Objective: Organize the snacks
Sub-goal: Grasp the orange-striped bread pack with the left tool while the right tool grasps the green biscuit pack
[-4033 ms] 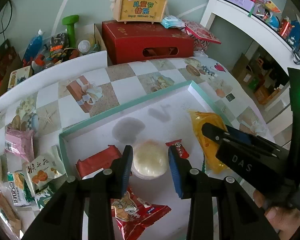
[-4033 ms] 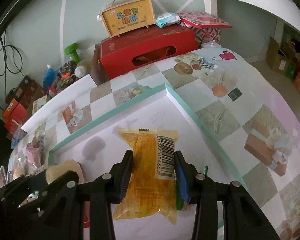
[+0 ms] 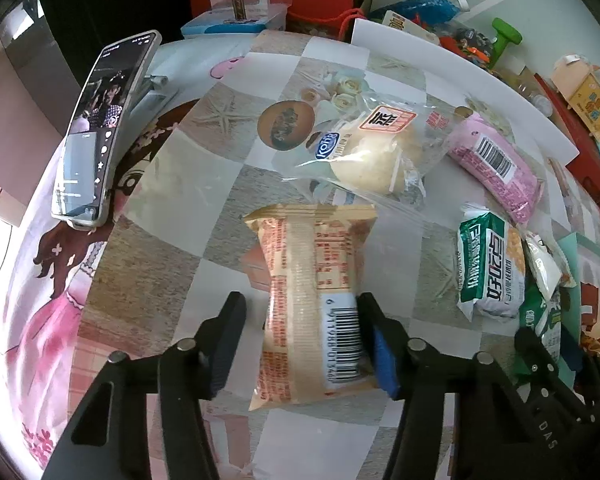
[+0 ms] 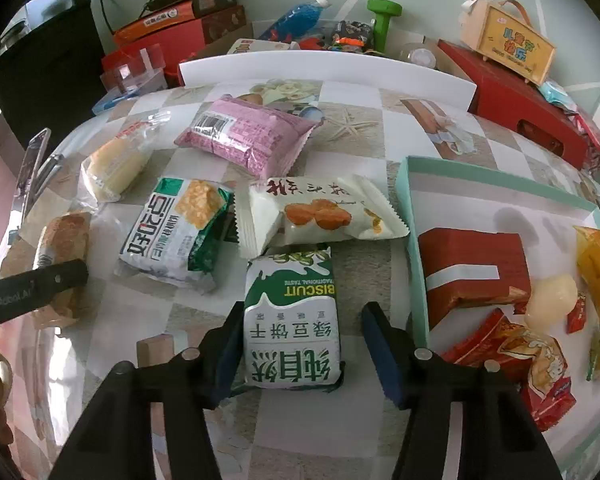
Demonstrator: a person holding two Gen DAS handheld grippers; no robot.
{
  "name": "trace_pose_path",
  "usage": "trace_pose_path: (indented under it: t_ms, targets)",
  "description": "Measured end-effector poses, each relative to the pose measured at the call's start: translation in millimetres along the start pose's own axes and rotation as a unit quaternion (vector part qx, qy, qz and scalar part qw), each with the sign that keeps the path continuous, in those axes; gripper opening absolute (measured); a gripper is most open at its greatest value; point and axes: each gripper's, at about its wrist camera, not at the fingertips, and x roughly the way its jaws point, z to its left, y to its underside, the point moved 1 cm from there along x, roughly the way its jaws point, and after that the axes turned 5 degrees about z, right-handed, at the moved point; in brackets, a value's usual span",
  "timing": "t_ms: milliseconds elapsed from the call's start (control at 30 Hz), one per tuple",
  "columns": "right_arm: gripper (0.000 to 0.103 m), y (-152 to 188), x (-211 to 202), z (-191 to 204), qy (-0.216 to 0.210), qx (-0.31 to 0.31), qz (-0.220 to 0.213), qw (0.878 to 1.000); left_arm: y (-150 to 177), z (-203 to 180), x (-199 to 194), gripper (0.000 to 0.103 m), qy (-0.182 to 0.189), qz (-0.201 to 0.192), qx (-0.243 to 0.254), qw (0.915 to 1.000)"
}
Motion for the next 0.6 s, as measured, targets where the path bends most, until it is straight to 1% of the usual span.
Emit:
trace_pose_path:
  t_ms: [33, 100, 200, 267, 400, 600]
  targets:
    - [0.059, -1, 0, 0, 0.0, 0.001, 0.0, 1.0, 1, 0, -2, 0.054, -0.001, -0.001, 0.0, 1.0]
    - [0.058, 0, 0, 0, 0.001, 0.001, 0.001, 1.0, 2, 0, -3, 0.046, 0.002, -0.001, 0.001, 1.0]
    - [0.058, 1, 0, 5, -0.001, -0.003, 0.001, 1.0, 4, -3, -5, 0.043, 0.004, -0.002, 0.008, 1.0]
    - [0.053, 3, -1, 9, -0.003, -0.008, 0.0, 1.0, 6, -7, -8, 0.04, 0.006, -0.002, 0.012, 0.9999]
    - [0.046, 4, -2, 17, -0.006, -0.021, -0.003, 1.0, 8, -14, -11, 0.039, 0.017, 0.0, 0.02, 0.9997]
    - [0.044, 6, -4, 22, -0.014, -0.03, -0.004, 0.999, 13, -25, -15, 0.039, 0.026, 0.004, 0.029, 0.9993]
